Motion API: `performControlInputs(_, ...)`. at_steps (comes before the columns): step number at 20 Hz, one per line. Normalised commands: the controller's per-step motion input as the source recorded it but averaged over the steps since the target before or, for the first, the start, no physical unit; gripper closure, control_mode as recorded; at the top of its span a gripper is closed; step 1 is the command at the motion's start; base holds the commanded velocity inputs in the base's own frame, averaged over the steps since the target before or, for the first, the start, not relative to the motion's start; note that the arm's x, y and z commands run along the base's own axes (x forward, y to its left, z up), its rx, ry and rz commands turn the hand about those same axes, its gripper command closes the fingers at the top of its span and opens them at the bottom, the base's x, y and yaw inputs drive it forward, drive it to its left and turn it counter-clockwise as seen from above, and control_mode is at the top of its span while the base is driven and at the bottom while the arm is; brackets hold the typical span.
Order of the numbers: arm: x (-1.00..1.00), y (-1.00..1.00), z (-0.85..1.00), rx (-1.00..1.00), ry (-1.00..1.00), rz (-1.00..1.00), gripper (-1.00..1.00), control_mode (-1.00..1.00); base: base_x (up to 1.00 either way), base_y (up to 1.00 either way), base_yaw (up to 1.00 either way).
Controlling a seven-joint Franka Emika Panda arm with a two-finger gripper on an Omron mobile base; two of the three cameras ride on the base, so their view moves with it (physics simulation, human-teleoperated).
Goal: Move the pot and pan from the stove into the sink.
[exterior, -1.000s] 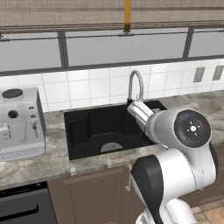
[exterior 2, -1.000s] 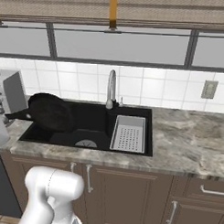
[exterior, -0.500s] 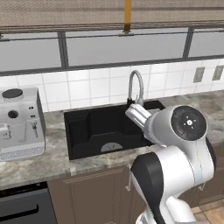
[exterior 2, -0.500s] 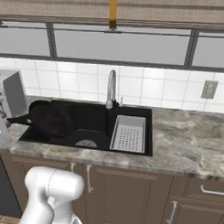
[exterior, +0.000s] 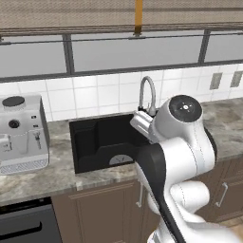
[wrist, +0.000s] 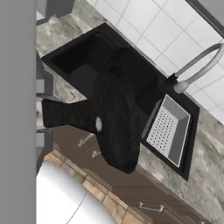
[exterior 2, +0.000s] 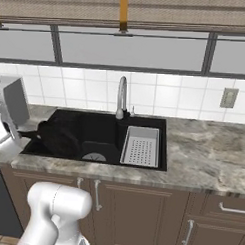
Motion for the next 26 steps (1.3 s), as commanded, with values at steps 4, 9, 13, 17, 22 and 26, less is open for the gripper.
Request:
performControlInputs(4, 0.49, 0.06, -0.25, -0.02, 0.15, 0.0, 1.0, -1.0, 0.0, 0.0, 0.0)
performControlInputs(9, 0.31, 0.06, -0.2, -0.04, 0.04, 0.0, 1.0, -1.0, 0.0, 0.0, 0.0)
performControlInputs(13, 0.04, 0.04, -0.13, -0.06, 0.0, 0.0, 1.0, -1.0, 0.0, 0.0, 0.0)
performControlInputs(17, 0.03, 0.08, -0.43, -0.17, 0.0, 0.01, 1.0, -1.0, 0.0, 0.0, 0.0)
performControlInputs(22, 0.26, 0.06, -0.35, -0.13, 0.0, 0.01, 1.0, -1.0, 0.0, 0.0, 0.0)
performControlInputs(26, 0.62, 0.0, -0.23, -0.06, 0.02, 0.0, 1.0, -1.0, 0.0, 0.0, 0.0)
